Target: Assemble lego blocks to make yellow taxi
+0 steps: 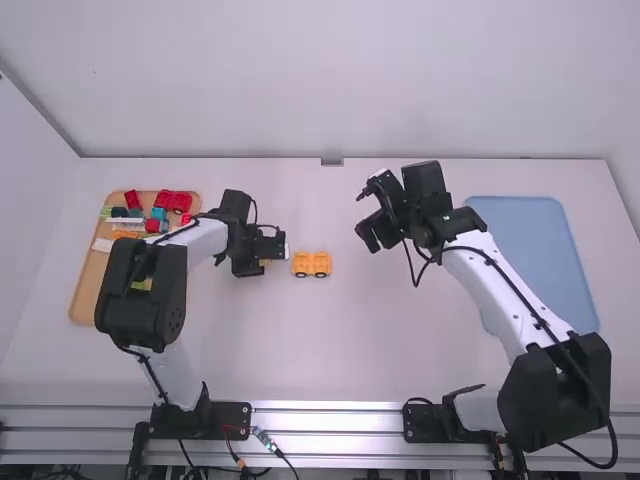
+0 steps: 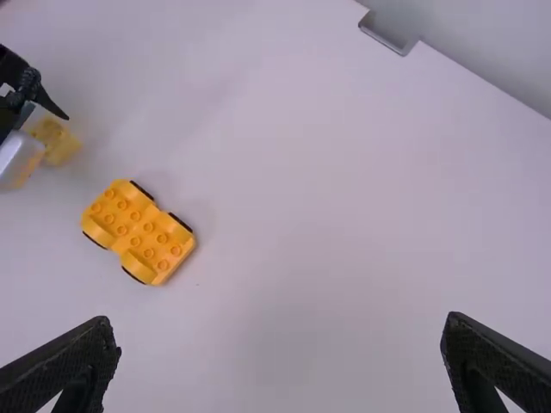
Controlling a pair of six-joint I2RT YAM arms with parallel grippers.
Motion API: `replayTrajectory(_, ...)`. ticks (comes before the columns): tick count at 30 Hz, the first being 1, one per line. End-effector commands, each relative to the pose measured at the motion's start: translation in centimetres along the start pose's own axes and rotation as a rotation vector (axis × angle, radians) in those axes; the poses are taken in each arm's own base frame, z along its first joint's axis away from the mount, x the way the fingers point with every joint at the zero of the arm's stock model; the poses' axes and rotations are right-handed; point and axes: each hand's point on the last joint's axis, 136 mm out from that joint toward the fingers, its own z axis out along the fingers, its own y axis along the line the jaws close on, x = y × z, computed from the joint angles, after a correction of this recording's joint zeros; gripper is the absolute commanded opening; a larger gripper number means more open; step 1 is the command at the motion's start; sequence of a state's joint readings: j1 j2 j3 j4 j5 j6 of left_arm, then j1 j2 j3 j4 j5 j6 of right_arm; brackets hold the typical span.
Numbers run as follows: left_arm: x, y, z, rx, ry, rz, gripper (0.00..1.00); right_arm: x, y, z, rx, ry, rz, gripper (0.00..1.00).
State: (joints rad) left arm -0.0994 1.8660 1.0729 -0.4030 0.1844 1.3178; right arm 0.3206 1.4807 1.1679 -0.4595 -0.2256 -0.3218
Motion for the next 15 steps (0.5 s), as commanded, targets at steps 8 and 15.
replayTrajectory(8,0.3,4.7,-2.1,-0.167,0.063,-0.162,0.99,-1.3,-0.1,-0.8,0.008,-0.041,-0.038,0.99)
replayTrajectory(15,-2.5,6.4,-8.8,-0.069,0.025,-0.182,0.99,-1.2,0.0,-0.8,0.000,-0.036,-0.106,0.99)
